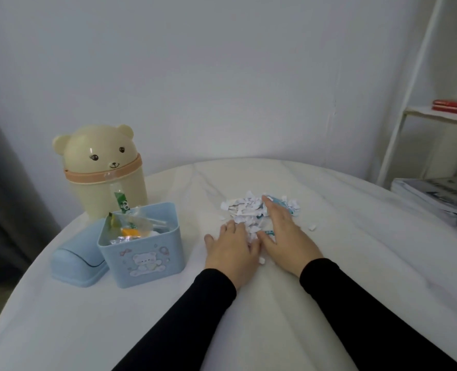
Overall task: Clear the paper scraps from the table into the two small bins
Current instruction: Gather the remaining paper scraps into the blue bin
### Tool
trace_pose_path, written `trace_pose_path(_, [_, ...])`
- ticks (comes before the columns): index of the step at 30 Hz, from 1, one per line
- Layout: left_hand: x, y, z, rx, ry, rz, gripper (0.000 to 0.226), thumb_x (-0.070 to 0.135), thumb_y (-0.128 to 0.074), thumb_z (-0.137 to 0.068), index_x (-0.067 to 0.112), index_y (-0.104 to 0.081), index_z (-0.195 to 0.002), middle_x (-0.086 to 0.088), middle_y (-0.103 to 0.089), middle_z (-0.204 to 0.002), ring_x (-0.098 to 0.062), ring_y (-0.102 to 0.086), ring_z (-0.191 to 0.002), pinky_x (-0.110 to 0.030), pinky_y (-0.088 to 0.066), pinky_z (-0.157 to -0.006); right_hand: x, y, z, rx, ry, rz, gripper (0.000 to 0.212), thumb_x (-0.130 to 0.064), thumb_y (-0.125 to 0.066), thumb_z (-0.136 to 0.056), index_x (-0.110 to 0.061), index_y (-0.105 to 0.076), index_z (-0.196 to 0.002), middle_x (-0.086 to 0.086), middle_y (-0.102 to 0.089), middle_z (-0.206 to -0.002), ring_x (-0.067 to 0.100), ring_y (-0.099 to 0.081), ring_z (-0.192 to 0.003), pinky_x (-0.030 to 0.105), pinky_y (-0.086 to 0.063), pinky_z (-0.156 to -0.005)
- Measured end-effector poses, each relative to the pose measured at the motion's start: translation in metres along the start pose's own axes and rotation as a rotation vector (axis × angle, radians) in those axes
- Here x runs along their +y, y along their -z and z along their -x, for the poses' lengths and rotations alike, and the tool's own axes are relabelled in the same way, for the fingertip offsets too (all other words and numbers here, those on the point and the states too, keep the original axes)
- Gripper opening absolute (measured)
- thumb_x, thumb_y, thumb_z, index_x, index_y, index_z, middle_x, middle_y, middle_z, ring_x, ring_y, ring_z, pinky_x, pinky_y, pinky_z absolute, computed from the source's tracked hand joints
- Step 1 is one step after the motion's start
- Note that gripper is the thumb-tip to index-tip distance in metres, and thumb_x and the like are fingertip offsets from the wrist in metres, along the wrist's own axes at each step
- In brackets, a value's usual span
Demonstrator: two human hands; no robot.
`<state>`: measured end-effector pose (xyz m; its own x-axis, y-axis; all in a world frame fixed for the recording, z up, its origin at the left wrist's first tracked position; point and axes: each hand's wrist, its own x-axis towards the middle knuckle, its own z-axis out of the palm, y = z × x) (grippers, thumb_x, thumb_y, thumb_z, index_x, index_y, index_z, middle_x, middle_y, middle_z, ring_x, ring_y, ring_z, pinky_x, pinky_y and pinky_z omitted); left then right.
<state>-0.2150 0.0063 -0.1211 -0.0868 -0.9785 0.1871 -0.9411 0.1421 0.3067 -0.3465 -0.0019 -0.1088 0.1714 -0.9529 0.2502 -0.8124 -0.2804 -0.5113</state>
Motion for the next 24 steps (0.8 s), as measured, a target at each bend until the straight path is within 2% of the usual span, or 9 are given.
trace_pose_path(2, [-0.002, -0.001, -0.009, 0.014, 0.019, 0.015, 0.043, 0.043, -0.027, -0.096, 0.019, -0.040, -0.130, -0.004, -0.034, -0.146, -0.020, -0.030, -0.133, -0.049, -0.022, -0.103, 0.004, 0.005, -0.008, 0.082, 0.085, -0.018, 0.064, -0.031, -0.049, -0.094, -0.035, -0.016, -0.149, -0.008, -0.025, -0.153, 0.018, -0.042, -0.131, 0.034, -0.039, -0.103])
trace_pose_path(4, [-0.002, 0.000, -0.019, 0.013, 0.058, 0.012, 0.055, 0.049, -0.027, -0.096, 0.021, -0.027, -0.143, -0.006, -0.019, -0.155, -0.026, -0.020, -0.140, -0.052, -0.016, -0.107, 0.013, 0.008, -0.018, 0.185, 0.095, 0.065, 0.060, -0.035, -0.051, -0.092, -0.032, -0.026, -0.147, -0.008, -0.034, -0.148, 0.014, -0.040, -0.132, 0.033, -0.036, -0.103])
trace_pose_path(6, [-0.004, 0.005, -0.030, 0.036, 0.077, 0.049, 0.063, 0.053, -0.027, -0.095, 0.022, -0.017, -0.149, -0.005, -0.011, -0.159, -0.025, -0.013, -0.144, -0.053, -0.010, -0.110, 0.025, 0.011, -0.028, 0.221, 0.006, 0.132, 0.061, -0.044, -0.049, -0.091, -0.029, -0.028, -0.146, -0.004, -0.034, -0.147, 0.016, -0.033, -0.135, 0.038, -0.031, -0.106])
trace_pose_path(10, [-0.010, 0.009, -0.056, 0.144, 0.072, 0.168, 0.063, 0.057, -0.031, -0.094, 0.025, -0.026, -0.147, -0.001, -0.022, -0.157, -0.018, -0.023, -0.141, -0.045, -0.010, -0.110, 0.047, 0.010, -0.047, 0.055, -0.188, 0.073, 0.076, -0.061, -0.044, -0.088, -0.026, -0.016, -0.150, 0.004, -0.023, -0.154, 0.023, -0.023, -0.140, 0.043, -0.025, -0.113])
trace_pose_path(12, [-0.012, 0.008, -0.068, 0.100, 0.057, 0.255, 0.064, 0.061, -0.034, -0.092, 0.027, -0.030, -0.146, 0.001, -0.028, -0.154, -0.018, -0.025, -0.140, -0.042, -0.011, -0.111, 0.051, 0.012, -0.057, -0.013, -0.156, 0.069, 0.079, -0.062, -0.045, -0.088, -0.027, -0.012, -0.151, 0.004, -0.021, -0.155, 0.023, -0.020, -0.142, 0.044, -0.021, -0.115])
trace_pose_path(15, [-0.016, 0.007, -0.083, -0.053, 0.041, 0.425, 0.067, 0.070, -0.037, -0.086, 0.036, -0.034, -0.143, 0.006, -0.044, -0.145, -0.022, -0.028, -0.137, -0.037, -0.018, -0.110, 0.049, 0.019, -0.069, -0.079, -0.110, 0.059, 0.079, -0.060, -0.048, -0.088, -0.031, -0.009, -0.151, 0.002, -0.021, -0.156, 0.022, -0.021, -0.142, 0.044, -0.017, -0.116])
trace_pose_path(18, [-0.021, 0.004, -0.091, -0.110, -0.040, 0.410, 0.063, 0.071, -0.045, -0.081, 0.041, -0.043, -0.136, 0.008, -0.053, -0.136, -0.018, -0.039, -0.131, -0.037, -0.032, -0.110, 0.048, 0.022, -0.077, -0.143, -0.087, 0.028, 0.081, -0.061, -0.051, -0.086, -0.035, -0.009, -0.151, 0.003, -0.029, -0.154, 0.024, -0.028, -0.140, 0.046, -0.019, -0.116])
trace_pose_path(21, [-0.021, 0.007, -0.092, -0.102, -0.098, 0.424, 0.051, 0.059, -0.062, -0.079, 0.036, -0.058, -0.124, 0.017, -0.060, -0.123, -0.003, -0.053, -0.116, -0.020, -0.040, -0.096, 0.051, 0.019, -0.081, -0.165, -0.029, 0.002, 0.076, -0.061, -0.056, -0.080, -0.037, -0.027, -0.146, 0.001, -0.046, -0.143, 0.021, -0.042, -0.131, 0.042, -0.032, -0.111])
trace_pose_path(24, [-0.023, 0.007, -0.089, -0.063, -0.119, 0.442, 0.036, 0.048, -0.066, -0.080, 0.033, -0.067, -0.112, 0.016, -0.067, -0.110, 0.000, -0.060, -0.102, -0.015, -0.043, -0.085, 0.051, 0.018, -0.078, -0.201, 0.043, -0.176, 0.054, -0.034, -0.069, -0.073, -0.032, -0.056, -0.126, -0.006, -0.062, -0.123, 0.012, -0.056, -0.115, 0.034, -0.045, -0.101])
